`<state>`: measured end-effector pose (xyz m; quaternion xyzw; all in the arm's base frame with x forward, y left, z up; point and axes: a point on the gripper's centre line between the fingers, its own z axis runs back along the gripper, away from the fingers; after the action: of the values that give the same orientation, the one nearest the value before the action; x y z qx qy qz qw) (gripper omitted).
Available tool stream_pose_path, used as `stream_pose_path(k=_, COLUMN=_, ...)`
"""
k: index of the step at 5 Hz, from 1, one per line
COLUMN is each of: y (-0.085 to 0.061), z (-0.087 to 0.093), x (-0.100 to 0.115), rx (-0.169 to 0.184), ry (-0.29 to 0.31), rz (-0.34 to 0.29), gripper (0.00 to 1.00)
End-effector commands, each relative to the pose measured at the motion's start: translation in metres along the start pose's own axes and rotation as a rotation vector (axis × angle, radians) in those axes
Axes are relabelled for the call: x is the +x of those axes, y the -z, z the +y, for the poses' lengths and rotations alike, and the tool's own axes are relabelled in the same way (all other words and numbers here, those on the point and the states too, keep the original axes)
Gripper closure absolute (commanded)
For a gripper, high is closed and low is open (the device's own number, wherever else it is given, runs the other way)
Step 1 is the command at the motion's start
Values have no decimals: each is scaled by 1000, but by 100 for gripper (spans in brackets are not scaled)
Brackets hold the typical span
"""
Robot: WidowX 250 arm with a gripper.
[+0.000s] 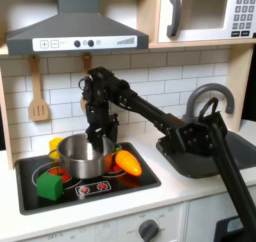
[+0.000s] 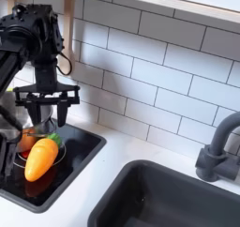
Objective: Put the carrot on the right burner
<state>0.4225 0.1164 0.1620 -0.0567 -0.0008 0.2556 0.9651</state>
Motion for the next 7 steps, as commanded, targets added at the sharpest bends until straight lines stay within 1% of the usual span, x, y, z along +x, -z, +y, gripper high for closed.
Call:
stream_pose_path(k=1, y=-16, z=5, x=-3, rx=7, ry=-20, rz=-39, gripper=0)
stream_pose_path(k=2, y=-29, z=6, x=-5, rx=33, ry=1, rz=-76, gripper=0)
stream_pose_path(k=3, y=-28, z=8, x=-6, rx=42, ry=17, rz=-73, gripper=0)
stream_pose_path(k=4, y=-40, z=8, x=-13, rx=42, ry=46, rz=-111, gripper=0)
stream_pose_path(k=5, y=-40, z=7, x=-19, rx=41, ry=60, rz=-103, gripper=0)
stream_pose_path(k=6, y=-42, z=7, x=-29, rx=28, ry=74, rz=-101, gripper=0)
stream_pose_path(k=7, y=-39, z=10, x=-39, rx=34, ry=78, rz=-88, gripper=0)
